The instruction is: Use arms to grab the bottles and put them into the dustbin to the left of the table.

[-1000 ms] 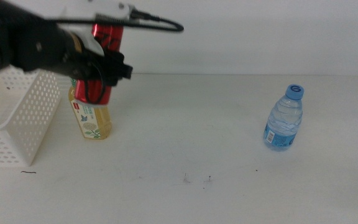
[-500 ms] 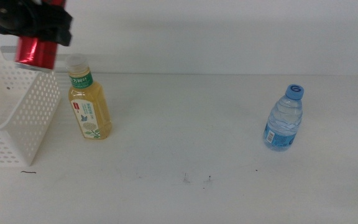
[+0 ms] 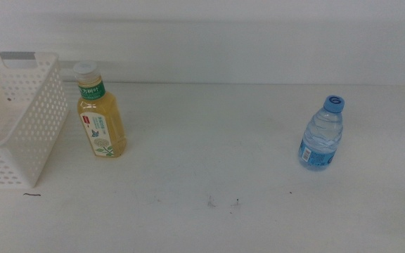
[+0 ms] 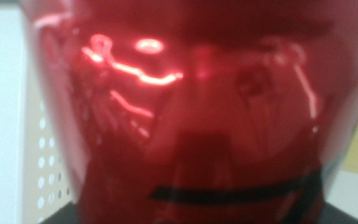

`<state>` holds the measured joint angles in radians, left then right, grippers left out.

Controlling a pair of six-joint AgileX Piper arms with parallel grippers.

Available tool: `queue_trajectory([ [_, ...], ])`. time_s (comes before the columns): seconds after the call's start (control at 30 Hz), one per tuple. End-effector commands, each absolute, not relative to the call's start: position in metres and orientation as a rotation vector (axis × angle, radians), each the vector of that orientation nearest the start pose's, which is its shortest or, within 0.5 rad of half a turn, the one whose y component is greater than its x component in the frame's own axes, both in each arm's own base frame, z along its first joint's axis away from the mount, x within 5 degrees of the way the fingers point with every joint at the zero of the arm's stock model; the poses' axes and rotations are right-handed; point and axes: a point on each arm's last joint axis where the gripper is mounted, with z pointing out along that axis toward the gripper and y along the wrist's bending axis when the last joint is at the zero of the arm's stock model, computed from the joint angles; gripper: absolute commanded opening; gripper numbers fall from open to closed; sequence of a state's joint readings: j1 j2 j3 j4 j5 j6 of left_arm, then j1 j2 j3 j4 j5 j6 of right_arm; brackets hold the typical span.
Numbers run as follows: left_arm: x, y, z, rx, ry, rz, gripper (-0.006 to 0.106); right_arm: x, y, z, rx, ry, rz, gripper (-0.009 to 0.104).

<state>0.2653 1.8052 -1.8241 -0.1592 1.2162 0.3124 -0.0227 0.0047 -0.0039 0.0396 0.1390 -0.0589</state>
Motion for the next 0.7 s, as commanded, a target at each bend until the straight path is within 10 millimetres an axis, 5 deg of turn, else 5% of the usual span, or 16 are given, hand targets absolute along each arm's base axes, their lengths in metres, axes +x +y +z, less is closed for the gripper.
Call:
queue_trajectory([
  [0.0, 0.387, 0.101, 0.348, -0.004, 2.655, -0.054, 0.039, 0.056, -0.001, 0.201, -0.002, 1.619, -0.041, 0.093],
  [0.4, 0.418, 0.12, 0.274, -0.059, 2.825, -0.009, 0.039, 0.056, -0.001, 0.201, -0.002, 1.619, -0.041, 0.093],
  [0.67, 0.424, 0.123, 0.254, -0.059, 2.867, -0.008, 0.044, 0.056, -0.001, 0.201, -0.002, 1.619, -0.041, 0.093],
])
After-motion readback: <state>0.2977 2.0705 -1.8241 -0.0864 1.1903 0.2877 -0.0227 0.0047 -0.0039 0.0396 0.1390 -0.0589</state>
